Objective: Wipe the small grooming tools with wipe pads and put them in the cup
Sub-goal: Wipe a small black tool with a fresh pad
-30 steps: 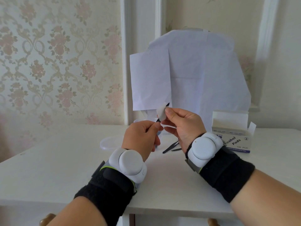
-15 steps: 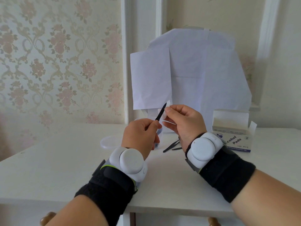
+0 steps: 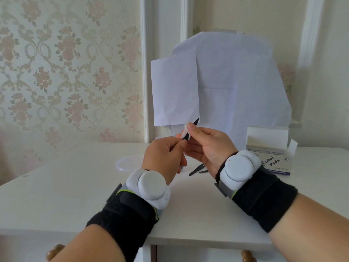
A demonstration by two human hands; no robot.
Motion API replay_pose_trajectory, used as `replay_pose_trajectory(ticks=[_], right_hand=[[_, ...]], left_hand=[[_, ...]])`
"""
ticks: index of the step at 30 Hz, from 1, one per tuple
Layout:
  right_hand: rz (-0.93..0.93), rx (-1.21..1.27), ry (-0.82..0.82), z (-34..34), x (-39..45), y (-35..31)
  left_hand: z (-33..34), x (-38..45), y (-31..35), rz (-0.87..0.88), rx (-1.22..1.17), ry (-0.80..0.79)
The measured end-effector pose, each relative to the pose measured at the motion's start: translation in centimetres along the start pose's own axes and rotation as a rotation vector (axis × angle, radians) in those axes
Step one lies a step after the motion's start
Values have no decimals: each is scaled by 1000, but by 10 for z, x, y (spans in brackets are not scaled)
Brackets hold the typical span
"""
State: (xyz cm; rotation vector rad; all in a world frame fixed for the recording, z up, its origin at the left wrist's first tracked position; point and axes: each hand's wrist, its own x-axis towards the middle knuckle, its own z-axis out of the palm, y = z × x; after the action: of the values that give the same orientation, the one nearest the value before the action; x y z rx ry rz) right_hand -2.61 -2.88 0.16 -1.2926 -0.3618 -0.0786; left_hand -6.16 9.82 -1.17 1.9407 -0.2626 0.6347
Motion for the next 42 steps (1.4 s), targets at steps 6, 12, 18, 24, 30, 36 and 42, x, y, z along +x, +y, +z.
replay_pose_trajectory(ticks=[6, 12, 18, 24, 30, 36, 42], right_hand=[[-93, 68, 13, 1, -1, -1], [-171, 21, 125, 0, 4, 0], [-150, 73, 215, -4, 5, -4], [-96, 33, 39, 0, 2, 0], [-84, -64, -41, 1, 1, 3], [-143, 2, 65, 0, 1, 0], [-81, -72, 44, 1, 3, 5]], left_hand=[[1, 1, 0, 3, -28, 3], [2, 1, 0, -12, -41, -11], [3, 2, -2, -37, -43, -26], [1, 2, 0, -15, -39, -2], [0, 2, 0, 13, -27, 25], [4, 2, 1, -12, -91, -5], [2, 0, 2, -3, -92, 18]])
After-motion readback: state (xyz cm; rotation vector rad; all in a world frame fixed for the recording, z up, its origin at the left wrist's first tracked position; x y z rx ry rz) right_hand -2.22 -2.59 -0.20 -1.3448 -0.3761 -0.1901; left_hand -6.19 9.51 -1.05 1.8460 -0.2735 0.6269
